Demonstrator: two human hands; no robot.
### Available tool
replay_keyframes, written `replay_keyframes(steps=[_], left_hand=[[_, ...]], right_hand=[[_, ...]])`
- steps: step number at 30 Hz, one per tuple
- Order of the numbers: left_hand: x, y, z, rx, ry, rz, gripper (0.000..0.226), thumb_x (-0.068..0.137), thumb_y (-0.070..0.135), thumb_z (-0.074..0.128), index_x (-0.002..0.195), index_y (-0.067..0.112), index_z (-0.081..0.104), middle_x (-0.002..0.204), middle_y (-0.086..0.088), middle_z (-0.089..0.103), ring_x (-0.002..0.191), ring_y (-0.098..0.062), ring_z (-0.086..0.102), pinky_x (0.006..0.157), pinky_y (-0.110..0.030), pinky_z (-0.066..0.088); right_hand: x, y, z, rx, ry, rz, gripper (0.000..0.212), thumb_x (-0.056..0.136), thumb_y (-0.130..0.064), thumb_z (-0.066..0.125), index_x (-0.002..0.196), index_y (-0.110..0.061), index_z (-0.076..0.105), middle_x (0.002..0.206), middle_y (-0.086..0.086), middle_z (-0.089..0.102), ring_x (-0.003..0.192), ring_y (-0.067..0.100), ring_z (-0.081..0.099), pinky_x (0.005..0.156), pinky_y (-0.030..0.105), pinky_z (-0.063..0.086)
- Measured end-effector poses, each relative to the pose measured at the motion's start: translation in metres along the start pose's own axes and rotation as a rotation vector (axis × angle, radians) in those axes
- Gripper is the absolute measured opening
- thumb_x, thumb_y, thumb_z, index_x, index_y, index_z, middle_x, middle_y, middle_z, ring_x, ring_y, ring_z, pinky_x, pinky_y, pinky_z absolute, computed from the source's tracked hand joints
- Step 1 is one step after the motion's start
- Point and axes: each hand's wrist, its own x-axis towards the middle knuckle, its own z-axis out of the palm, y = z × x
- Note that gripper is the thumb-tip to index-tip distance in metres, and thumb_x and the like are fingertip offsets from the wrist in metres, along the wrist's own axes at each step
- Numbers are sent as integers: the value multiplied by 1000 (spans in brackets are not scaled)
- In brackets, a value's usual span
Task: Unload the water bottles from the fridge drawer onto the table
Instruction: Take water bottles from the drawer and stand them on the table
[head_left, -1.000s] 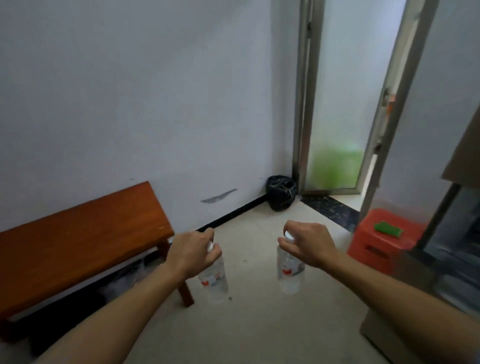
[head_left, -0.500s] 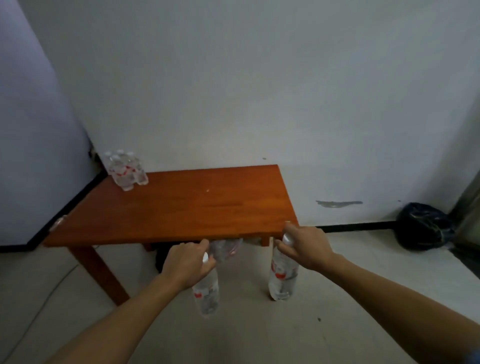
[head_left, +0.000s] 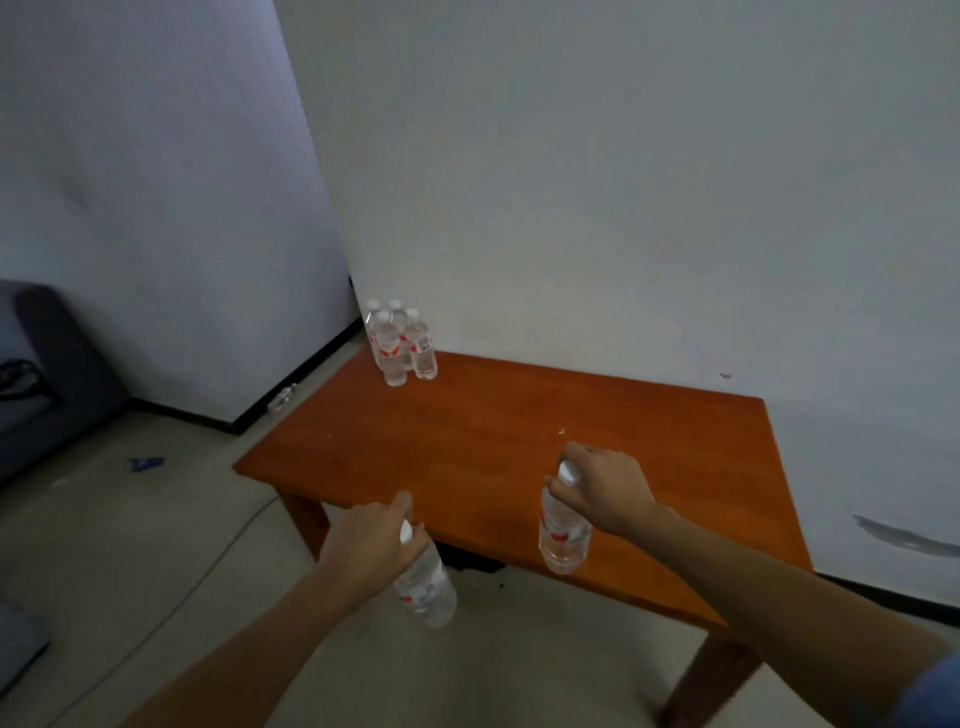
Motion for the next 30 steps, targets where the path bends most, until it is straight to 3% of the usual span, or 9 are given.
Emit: replay_keyframes(steps=[4,7,9,19,25,30], left_hand=[[48,-49,13,16,-33,-81,25,87,47,52,74,30,40,54,14,40,46,-1,39,44,-16,19],[87,-90,29,41,-85,-88,23,89,50,47,77,31,41,59,13,45,50,-2,43,47,-16,23],[118,-120,38,27,-113,-75,22,90,51,46,80,32,42,62,13,48,52,-2,45,48,-14,27],[286,-230,48,3,-67,54,26,90,53,47,94,27,50,74,13,54,63,-7,53,53,-18,36],[373,-258,82,-59,-39,68,30,90,50,51,107,25,54,80,13,57,64,-5,52,55,-19,39],[437,-270,117,-94,-95,144,29,95,44,44,115,23,51,106,8,61,80,-6,56,65,-21,48]], right_hand=[[70,-11,35,50,-18,-3,29,91,-55,50,88,-26,48,64,-11,46,49,4,41,43,19,25],[121,-22,66,38,-55,-3,33,91,-56,47,94,-24,50,67,-9,50,52,4,43,43,20,30],[157,-31,86,22,-69,7,34,92,-57,46,95,-23,51,69,-8,52,54,6,46,44,21,34],[317,-57,129,92,-14,182,27,90,-53,52,88,-28,42,73,-12,46,55,-1,40,47,14,21],[399,-39,159,61,-9,181,33,93,-51,49,99,-19,54,88,-3,60,67,10,54,53,20,35],[465,-19,198,114,-24,199,33,94,-48,50,106,-18,54,99,0,62,72,11,53,58,23,39]])
